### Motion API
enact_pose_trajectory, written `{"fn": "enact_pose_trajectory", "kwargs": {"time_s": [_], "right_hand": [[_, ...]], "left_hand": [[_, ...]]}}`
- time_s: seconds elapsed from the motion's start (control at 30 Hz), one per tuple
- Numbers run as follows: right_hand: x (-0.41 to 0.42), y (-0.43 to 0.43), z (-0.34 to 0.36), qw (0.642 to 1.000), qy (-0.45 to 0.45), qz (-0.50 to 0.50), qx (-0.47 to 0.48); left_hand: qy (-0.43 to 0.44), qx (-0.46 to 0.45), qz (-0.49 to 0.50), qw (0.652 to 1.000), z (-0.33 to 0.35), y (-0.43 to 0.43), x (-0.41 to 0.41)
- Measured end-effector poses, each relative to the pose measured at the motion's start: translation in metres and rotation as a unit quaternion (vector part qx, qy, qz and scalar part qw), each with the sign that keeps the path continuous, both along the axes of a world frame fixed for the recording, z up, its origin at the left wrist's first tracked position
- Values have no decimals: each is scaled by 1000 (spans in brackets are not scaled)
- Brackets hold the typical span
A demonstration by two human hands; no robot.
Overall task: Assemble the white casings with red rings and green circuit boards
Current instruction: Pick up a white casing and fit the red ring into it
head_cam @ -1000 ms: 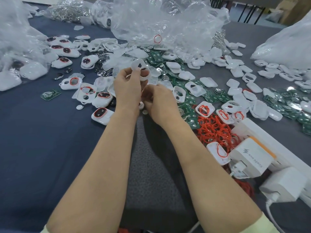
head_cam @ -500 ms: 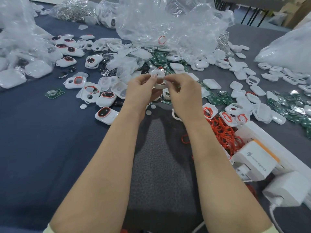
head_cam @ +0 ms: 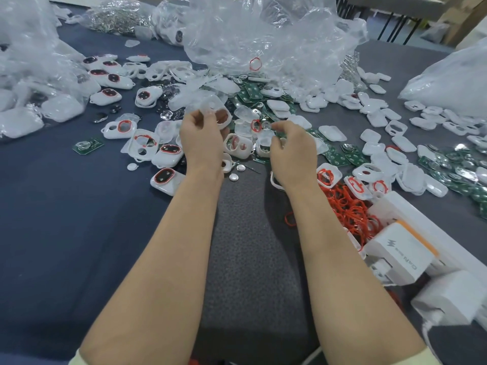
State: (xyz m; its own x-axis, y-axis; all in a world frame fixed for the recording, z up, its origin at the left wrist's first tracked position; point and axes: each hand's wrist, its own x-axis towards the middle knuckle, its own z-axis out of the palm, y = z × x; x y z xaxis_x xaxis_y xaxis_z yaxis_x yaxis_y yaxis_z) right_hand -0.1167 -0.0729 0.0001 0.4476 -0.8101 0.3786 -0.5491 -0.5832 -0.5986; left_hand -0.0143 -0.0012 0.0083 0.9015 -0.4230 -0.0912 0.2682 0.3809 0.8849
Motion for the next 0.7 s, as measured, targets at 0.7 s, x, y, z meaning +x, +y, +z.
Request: {"fn": "enact_pose_trajectory", "kwargs": {"time_s": [0.7], "right_hand": [[15, 0, 22, 973, -206, 35, 97]], "left_hand": [[-38, 34, -108, 993, -4, -5, -8]]}}
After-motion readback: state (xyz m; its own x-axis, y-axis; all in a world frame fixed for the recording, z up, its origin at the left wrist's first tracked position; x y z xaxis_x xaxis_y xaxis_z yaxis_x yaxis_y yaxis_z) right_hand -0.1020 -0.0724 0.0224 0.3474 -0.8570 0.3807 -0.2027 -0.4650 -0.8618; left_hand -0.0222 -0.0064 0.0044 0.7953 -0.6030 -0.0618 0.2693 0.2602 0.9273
